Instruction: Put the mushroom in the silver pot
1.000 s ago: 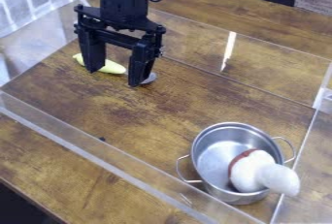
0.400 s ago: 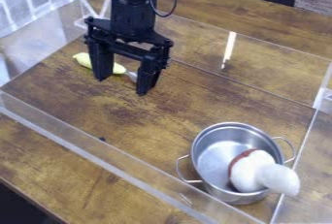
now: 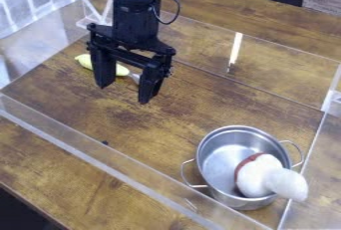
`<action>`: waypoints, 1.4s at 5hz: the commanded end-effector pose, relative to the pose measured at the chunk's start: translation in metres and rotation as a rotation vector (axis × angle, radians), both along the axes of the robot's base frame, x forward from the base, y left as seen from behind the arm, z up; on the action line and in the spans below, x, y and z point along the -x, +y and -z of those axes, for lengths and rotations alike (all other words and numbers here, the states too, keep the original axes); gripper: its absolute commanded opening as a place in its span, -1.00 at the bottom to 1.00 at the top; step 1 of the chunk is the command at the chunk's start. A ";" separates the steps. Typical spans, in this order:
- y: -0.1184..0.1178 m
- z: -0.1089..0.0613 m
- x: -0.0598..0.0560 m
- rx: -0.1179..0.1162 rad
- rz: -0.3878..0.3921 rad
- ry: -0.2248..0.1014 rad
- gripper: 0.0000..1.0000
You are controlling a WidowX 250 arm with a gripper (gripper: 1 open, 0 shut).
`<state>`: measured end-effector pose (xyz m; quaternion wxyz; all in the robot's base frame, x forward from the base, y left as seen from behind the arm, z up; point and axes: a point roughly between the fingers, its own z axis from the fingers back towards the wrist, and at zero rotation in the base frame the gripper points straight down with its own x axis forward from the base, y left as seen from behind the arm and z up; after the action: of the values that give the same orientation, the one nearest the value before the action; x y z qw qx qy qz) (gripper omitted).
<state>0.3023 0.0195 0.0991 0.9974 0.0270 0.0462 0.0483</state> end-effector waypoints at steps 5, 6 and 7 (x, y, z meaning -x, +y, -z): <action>0.023 -0.024 -0.016 0.006 -0.048 -0.058 1.00; 0.016 -0.030 -0.016 0.007 -0.087 -0.043 1.00; 0.006 -0.037 -0.016 0.007 -0.115 -0.037 1.00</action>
<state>0.3132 0.0255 0.1189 0.9926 0.0175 0.0591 0.1050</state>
